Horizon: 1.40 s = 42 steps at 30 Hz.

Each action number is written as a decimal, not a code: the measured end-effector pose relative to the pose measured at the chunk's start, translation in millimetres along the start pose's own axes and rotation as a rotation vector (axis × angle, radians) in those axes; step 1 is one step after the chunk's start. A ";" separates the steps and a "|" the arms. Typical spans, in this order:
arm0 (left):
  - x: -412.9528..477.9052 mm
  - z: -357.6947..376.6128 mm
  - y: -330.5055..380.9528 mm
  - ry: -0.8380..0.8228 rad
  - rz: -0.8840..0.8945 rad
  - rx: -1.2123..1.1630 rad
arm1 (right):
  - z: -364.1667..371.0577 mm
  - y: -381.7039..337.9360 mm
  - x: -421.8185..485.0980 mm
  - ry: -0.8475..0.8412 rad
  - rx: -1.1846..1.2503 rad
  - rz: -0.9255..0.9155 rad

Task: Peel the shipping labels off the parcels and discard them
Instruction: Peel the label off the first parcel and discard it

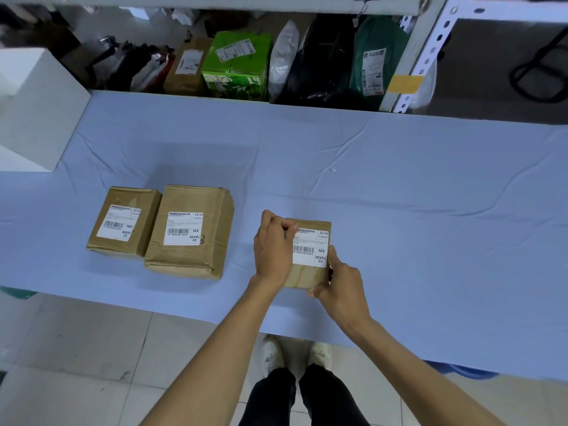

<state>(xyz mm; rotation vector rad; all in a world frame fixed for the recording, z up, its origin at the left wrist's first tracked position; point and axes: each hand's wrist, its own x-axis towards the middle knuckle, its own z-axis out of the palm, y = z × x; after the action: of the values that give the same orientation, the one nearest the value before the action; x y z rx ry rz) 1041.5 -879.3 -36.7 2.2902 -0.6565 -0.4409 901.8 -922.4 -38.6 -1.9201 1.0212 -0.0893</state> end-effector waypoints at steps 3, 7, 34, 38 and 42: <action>4.5 -1.7 4.8 -0.042 -0.007 0.119 | -0.3 -0.2 0.3 -0.003 -0.004 -0.001; 3.5 -2.6 2.6 -0.049 -0.006 0.135 | -0.4 -0.2 0.5 -0.008 -0.003 -0.001; -4.3 7.6 0.6 0.060 -0.020 0.087 | -0.7 -2.2 -1.7 -0.009 0.008 0.017; -4.7 7.4 -0.2 0.049 -0.019 0.091 | 0.8 -1.8 -2.5 -0.003 0.002 0.008; -6.4 6.7 -2.7 0.046 -0.006 0.061 | 1.9 -1.1 -3.1 0.002 -0.003 0.020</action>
<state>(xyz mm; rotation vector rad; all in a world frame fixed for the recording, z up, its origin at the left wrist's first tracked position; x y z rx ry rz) 1034.0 -877.6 -42.5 2.3526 -0.6491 -0.3750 901.3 -918.6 -37.8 -1.9121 1.0420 -0.0786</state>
